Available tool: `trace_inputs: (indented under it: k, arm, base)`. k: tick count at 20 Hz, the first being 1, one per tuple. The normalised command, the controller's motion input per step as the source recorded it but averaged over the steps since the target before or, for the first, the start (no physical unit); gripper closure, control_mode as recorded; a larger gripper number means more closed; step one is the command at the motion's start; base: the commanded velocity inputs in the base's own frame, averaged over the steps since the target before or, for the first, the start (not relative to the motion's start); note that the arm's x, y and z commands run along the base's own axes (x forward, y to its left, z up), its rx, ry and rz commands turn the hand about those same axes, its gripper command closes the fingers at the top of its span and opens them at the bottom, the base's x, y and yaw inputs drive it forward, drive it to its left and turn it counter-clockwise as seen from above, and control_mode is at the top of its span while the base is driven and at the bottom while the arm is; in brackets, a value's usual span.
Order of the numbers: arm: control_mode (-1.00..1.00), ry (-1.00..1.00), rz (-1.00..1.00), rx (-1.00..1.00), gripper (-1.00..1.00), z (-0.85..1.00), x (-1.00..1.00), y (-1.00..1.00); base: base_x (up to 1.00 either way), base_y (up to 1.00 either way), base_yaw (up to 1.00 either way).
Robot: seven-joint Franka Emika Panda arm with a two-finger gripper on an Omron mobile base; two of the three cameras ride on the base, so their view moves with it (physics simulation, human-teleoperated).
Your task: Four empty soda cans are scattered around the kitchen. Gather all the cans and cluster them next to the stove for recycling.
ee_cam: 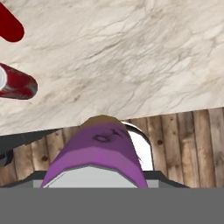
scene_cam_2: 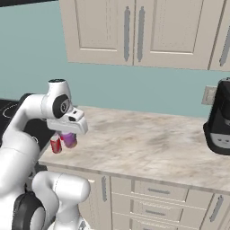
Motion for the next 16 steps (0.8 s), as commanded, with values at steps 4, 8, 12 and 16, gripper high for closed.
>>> trace_inputs:
  k: [4, 8, 12, 16]
  arm:
    - [-1.0, 0.03, 0.0, 0.01, 1.0, -0.12, 0.4, 0.0]
    - [-1.0, 0.03, 0.0, 0.0, 1.0, -0.2, 0.46, 0.01]
    - [-1.0, 0.01, 0.0, 0.0, 1.0, -0.28, 0.42, 0.09]
    - [-1.0, 0.03, 0.0, 0.0, 1.0, -0.24, 0.39, 0.07]
  base:
    - [0.0, 0.0, 0.0]
    - [0.0, 0.0, 0.0]
    - [0.0, 0.0, 0.0]
    - [0.0, 0.0, 0.0]
